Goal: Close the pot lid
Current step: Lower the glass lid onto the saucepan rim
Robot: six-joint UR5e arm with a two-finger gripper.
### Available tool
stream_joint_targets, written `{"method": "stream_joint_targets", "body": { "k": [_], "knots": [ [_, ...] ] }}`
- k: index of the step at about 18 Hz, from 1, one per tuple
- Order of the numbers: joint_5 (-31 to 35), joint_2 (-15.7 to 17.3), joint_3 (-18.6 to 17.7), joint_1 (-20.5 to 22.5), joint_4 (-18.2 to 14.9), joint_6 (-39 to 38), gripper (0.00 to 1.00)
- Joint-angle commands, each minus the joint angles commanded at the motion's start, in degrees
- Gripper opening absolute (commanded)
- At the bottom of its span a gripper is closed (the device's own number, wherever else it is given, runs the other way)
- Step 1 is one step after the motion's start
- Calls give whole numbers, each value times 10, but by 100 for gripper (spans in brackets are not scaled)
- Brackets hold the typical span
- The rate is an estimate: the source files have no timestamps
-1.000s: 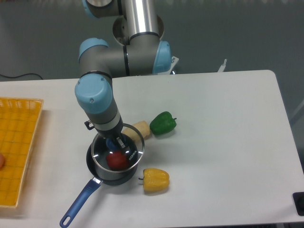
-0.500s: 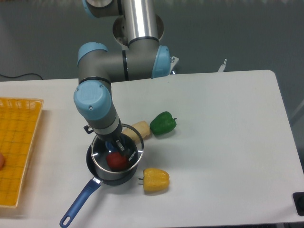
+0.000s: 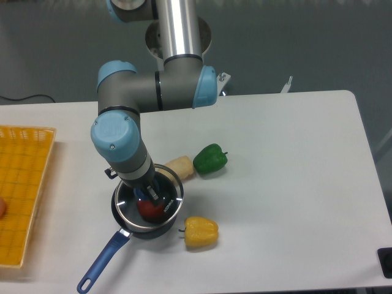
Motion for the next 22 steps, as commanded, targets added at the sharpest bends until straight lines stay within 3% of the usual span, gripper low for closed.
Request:
{"method": "stream_joint_targets", "body": {
  "k": [22],
  "knots": [
    [11, -18, -3, -18, 4, -26, 53]
  ]
}}
